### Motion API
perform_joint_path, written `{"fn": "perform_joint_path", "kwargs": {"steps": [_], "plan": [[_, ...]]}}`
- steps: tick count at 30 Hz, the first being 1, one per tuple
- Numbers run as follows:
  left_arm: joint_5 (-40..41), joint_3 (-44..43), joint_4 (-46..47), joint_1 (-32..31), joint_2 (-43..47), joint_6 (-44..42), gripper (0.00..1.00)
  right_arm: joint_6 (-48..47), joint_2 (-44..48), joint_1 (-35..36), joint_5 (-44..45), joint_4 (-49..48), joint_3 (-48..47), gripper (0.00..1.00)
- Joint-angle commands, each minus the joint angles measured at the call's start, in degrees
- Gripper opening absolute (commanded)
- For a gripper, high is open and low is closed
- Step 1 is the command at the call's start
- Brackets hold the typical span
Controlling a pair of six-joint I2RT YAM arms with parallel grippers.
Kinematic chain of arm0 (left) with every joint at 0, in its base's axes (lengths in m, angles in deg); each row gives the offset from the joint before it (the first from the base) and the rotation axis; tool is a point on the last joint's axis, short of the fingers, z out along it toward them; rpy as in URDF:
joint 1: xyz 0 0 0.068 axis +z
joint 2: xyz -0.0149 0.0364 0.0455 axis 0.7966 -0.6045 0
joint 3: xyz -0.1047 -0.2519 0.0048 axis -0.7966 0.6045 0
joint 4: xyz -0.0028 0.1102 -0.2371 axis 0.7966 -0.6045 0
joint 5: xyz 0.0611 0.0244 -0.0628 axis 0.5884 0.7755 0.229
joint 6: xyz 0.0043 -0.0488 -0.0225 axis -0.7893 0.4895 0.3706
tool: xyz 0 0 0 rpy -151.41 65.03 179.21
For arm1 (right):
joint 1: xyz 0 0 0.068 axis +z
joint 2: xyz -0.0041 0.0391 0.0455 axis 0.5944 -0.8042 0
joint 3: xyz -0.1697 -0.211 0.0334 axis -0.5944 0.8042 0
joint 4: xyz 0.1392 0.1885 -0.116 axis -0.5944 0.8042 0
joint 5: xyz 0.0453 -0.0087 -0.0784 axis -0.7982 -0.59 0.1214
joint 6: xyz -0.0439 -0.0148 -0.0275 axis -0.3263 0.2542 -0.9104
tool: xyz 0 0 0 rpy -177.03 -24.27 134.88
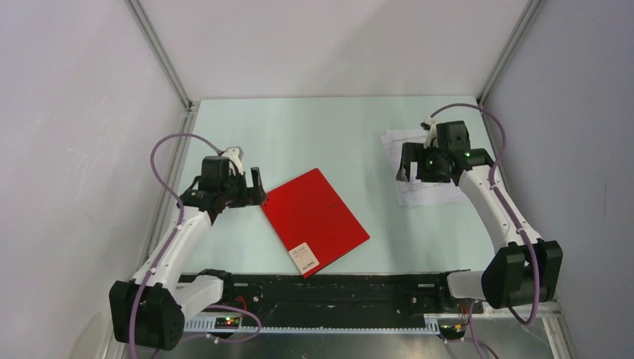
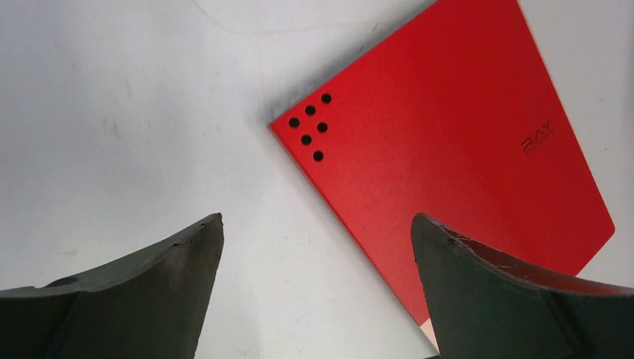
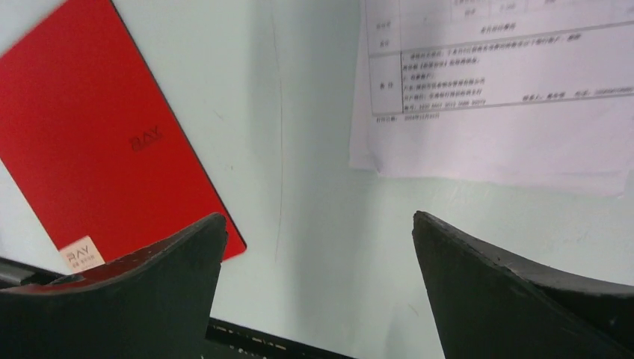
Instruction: Put the files into the folder
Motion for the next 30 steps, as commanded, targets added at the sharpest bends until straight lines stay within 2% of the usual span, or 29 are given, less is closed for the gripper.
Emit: {"fn": "perform_joint_path", "kwargs": {"steps": [1, 3, 5, 10, 14, 17, 21, 24, 30], "plan": [[-0.9, 2.2, -1.0, 0.4, -0.5, 5.8, 1.00, -4.7, 1.0, 0.0, -8.6, 0.9, 1.1, 0.99], [-1.6, 3.4, -1.0, 0.4, -1.2, 6.3, 1.00, -7.3, -0.9, 0.3, -16.8, 2.0, 1.1, 0.98], [-3.3, 5.0, -0.7, 0.5, -1.7, 6.7, 1.00, -8.1, -3.6, 2.2, -20.8, 1.8, 1.4, 0.96], [-10.7, 11.0, 4.8, 0.5, -3.6, 7.0, 0.95, -6.3, -12.7, 10.5, -22.9, -2.1, 2.2, 0.95], [-12.6, 13.5, 7.9, 0.5, -6.1, 7.1, 0.94, 1.8, -21.0, 10.8, -27.1, -9.8, 2.1, 0.95], [-13.6, 12.6, 8.9, 0.4, -10.5, 6.4, 0.93, 3.5, -24.9, 10.5, -28.0, -11.2, 1.6, 0.95], [-14.7, 7.6, 9.7, -0.7, -19.8, 4.5, 0.91, 2.0, -27.8, 10.6, -28.6, -10.9, 1.2, 0.97], [-14.4, 0.2, 10.2, -2.5, -27.6, 2.5, 0.91, 1.2, -28.3, 10.5, -28.3, -11.0, 1.2, 0.98], [-13.9, -20.8, 9.9, -3.5, -41.7, 1.5, 0.91, 0.1, -28.0, 9.7, -26.2, -11.8, -0.8, 0.99]]}}
